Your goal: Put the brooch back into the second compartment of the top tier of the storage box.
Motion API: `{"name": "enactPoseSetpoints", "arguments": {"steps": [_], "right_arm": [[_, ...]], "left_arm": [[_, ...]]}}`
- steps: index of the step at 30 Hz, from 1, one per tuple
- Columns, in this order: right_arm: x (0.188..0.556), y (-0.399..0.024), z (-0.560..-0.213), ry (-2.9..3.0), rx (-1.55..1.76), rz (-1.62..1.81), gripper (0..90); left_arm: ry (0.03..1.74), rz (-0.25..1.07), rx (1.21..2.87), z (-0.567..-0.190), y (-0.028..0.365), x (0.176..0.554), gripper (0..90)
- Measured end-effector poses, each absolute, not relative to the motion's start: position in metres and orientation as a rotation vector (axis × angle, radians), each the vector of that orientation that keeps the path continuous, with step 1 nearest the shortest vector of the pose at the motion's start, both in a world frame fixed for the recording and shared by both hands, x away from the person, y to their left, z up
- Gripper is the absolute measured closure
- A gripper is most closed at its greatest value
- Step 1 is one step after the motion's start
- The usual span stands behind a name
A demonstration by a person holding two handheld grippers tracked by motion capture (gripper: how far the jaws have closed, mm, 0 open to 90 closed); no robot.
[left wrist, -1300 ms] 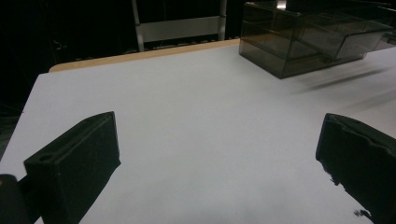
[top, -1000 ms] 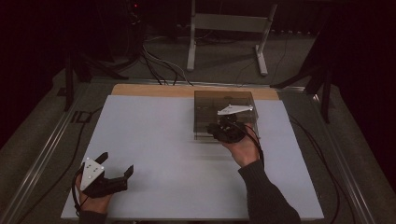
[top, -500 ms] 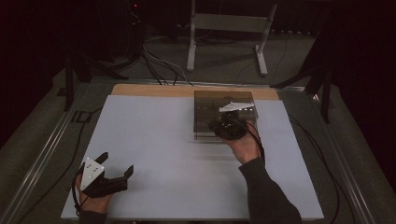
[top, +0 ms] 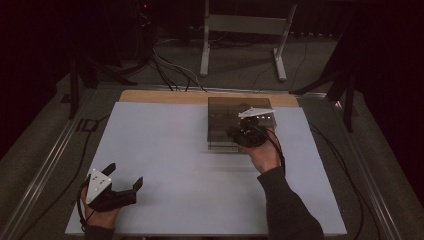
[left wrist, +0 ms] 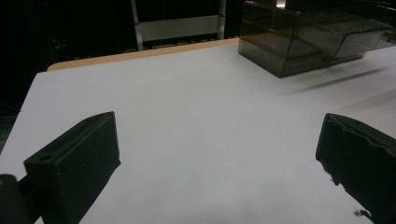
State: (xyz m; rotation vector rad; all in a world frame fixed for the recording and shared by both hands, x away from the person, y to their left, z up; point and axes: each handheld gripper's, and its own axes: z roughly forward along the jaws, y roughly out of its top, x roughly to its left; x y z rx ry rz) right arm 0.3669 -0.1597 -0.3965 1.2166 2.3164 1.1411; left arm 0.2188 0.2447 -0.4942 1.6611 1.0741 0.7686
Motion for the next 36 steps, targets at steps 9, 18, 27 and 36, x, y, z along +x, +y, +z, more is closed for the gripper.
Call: {"name": "enactPoseSetpoints", "arguments": {"steps": [9, 18, 27, 36], "right_arm": [[0.371, -0.168, -0.398, 2.295, 1.246, 1.130, 79.5], [0.374, -0.174, -0.397, 2.279, 1.266, 1.128, 79.5], [0.376, -0.177, -0.399, 2.268, 1.275, 1.108, 79.4], [0.377, -0.181, -0.400, 2.257, 1.283, 1.083, 79.4]], "left_arm": [[1.073, 0.766, 1.663, -0.494, 0.245, 0.219, 0.3], [1.073, 0.766, 1.664, -0.494, 0.245, 0.219, 0.3], [1.073, 0.765, 1.662, -0.494, 0.245, 0.219, 0.3], [1.073, 0.766, 1.662, -0.494, 0.245, 0.219, 0.3]]}}
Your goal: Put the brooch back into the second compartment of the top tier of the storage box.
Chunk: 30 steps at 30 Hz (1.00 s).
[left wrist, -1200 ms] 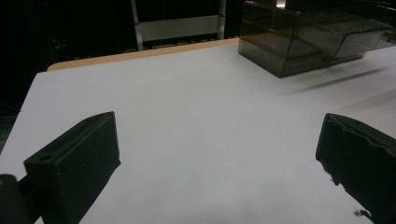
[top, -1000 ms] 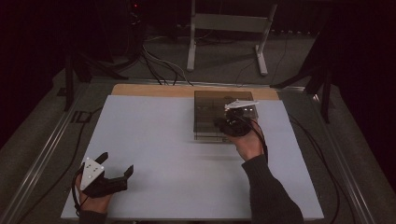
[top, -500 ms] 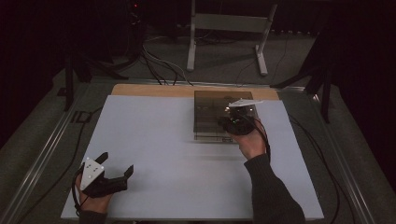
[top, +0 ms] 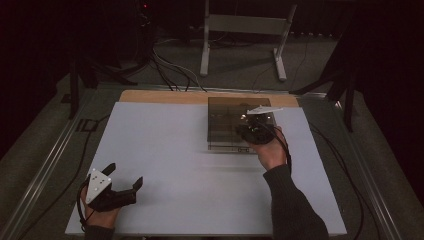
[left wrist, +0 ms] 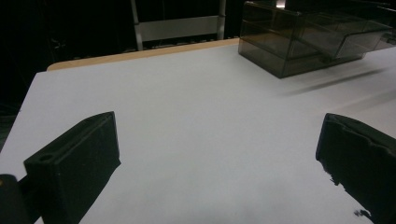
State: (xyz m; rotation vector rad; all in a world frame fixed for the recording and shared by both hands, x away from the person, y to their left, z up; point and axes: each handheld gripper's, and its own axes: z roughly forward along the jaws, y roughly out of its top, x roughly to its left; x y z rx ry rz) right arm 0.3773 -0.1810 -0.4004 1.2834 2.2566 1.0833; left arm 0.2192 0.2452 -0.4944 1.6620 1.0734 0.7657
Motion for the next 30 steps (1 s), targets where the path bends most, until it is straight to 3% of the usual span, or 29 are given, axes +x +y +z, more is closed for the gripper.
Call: {"name": "enactPoseSetpoints", "arguments": {"steps": [30], "right_arm": [[0.381, -0.199, -0.408, 2.211, 1.322, 1.044, 79.4]], "left_arm": [[1.074, 0.756, 1.664, -0.496, 0.243, 0.222, 0.3]]}}
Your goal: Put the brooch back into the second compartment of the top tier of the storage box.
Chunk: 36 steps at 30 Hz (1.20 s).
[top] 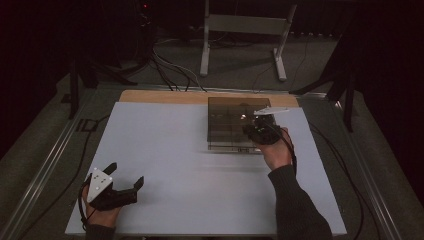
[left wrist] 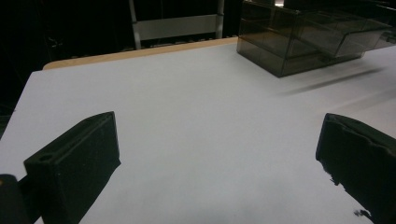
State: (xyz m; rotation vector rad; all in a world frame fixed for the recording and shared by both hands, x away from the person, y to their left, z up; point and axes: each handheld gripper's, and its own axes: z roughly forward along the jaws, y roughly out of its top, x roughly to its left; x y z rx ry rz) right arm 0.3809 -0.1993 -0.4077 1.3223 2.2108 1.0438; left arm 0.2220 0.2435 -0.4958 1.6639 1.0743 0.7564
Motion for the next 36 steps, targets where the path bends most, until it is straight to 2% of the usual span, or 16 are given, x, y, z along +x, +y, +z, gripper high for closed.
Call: {"name": "enactPoseSetpoints", "arguments": {"steps": [36], "right_arm": [[0.379, -0.200, -0.433, 2.185, 1.339, 1.073, 79.3]], "left_arm": [[1.072, 0.755, 1.670, -0.496, 0.243, 0.222, 0.3]]}}
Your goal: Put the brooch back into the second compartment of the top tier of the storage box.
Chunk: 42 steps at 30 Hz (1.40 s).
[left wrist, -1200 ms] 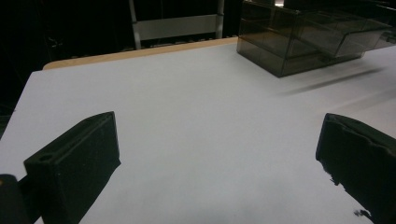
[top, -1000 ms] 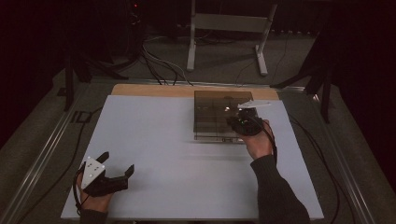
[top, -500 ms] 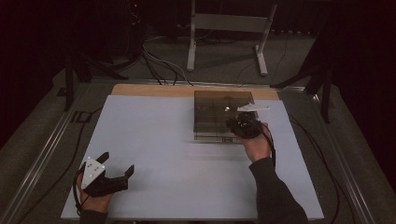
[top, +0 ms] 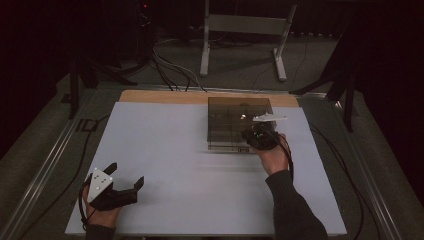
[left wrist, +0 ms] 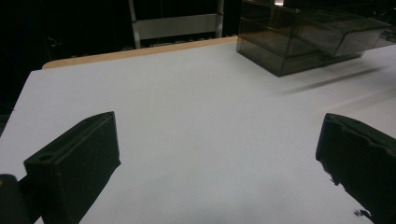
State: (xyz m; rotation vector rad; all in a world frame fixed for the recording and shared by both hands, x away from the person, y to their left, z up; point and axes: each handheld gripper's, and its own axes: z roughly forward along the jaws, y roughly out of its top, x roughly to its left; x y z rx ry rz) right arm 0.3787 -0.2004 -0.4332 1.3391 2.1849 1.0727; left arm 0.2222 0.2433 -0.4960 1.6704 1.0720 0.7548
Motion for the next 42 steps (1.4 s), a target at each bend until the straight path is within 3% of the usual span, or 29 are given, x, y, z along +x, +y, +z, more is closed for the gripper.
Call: {"name": "enactPoseSetpoints", "arguments": {"steps": [42], "right_arm": [[0.384, -0.200, -0.450, 2.199, 1.380, 1.013, 79.0]], "left_arm": [[1.072, 0.751, 1.679, -0.497, 0.242, 0.223, 0.3]]}}
